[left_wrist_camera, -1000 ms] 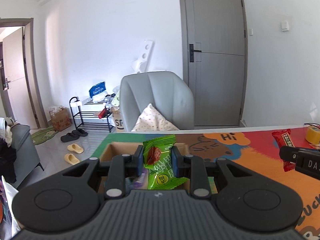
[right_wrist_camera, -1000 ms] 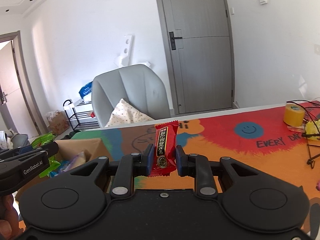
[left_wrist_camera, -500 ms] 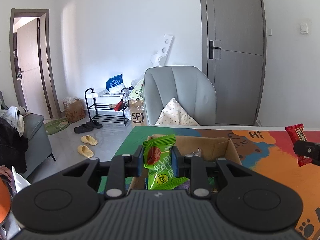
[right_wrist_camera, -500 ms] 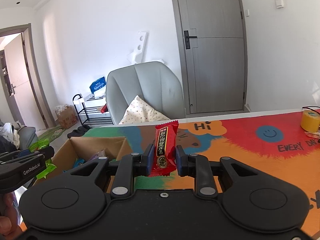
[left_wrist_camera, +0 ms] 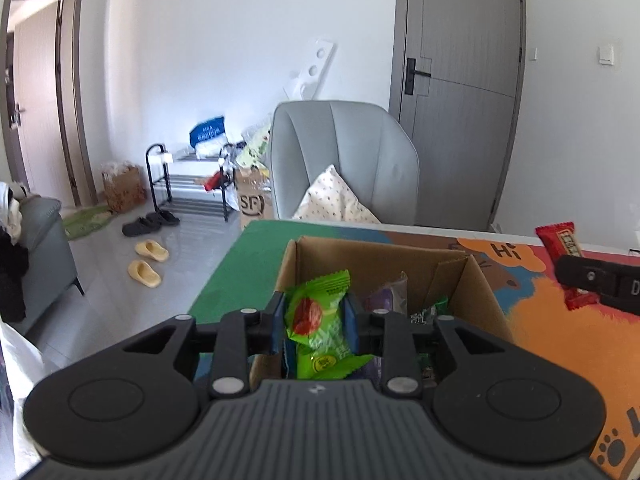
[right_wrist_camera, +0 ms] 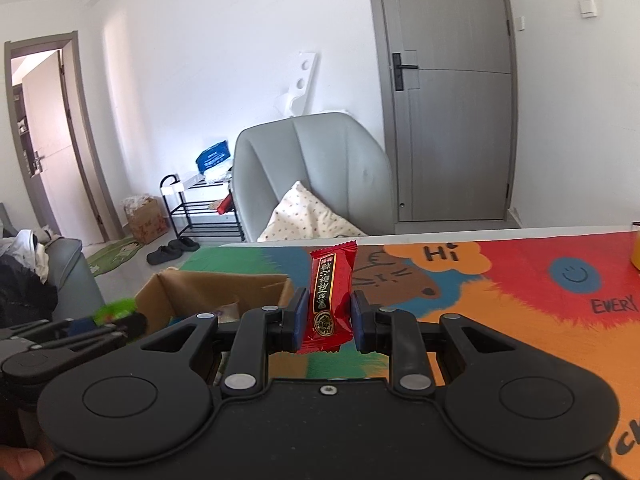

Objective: Organize snacks

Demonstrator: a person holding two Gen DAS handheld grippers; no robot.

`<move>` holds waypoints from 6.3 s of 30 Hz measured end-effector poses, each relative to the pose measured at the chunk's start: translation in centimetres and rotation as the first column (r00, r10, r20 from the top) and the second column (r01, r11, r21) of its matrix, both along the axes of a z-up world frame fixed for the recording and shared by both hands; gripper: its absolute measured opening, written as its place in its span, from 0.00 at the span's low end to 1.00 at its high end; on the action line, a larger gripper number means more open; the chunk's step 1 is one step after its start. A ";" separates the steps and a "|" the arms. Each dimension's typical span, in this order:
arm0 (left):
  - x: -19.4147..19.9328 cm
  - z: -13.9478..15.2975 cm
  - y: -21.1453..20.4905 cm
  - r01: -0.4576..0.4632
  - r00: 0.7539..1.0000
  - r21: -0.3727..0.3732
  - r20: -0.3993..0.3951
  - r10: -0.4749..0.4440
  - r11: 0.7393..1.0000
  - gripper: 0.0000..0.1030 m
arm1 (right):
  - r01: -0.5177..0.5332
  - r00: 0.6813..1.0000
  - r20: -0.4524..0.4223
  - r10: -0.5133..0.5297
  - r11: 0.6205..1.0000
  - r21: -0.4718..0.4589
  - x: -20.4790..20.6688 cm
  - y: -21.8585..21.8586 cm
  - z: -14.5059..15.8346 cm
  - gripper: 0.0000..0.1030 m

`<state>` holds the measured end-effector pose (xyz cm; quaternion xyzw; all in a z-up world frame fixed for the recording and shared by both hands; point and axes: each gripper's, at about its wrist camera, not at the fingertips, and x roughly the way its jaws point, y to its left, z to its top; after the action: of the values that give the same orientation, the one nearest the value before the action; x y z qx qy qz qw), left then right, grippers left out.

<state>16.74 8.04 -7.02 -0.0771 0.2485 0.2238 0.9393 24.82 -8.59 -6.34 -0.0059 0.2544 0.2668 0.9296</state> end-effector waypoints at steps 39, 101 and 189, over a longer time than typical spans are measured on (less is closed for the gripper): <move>-5.0 4.9 -0.5 -0.011 0.989 0.018 0.149 0.008 1.000 0.88 | -0.027 0.996 0.089 0.022 0.998 0.059 -4.3 0.4 2.6 0.94; -11.1 5.6 -8.9 0.277 0.951 -0.014 0.149 -0.272 0.961 1.00 | 0.274 0.956 0.097 -0.277 0.961 0.049 -13.5 -12.4 2.6 1.00; -15.5 4.4 -10.0 0.315 0.949 0.042 0.015 -0.316 0.948 1.00 | 0.279 0.960 0.052 -0.276 0.958 -0.069 -16.7 -13.4 2.3 1.00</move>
<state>1.21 -1.91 -2.66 -0.0205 0.2434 0.0746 0.9668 8.14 -22.04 -4.05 -0.0109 0.2433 0.1236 0.9620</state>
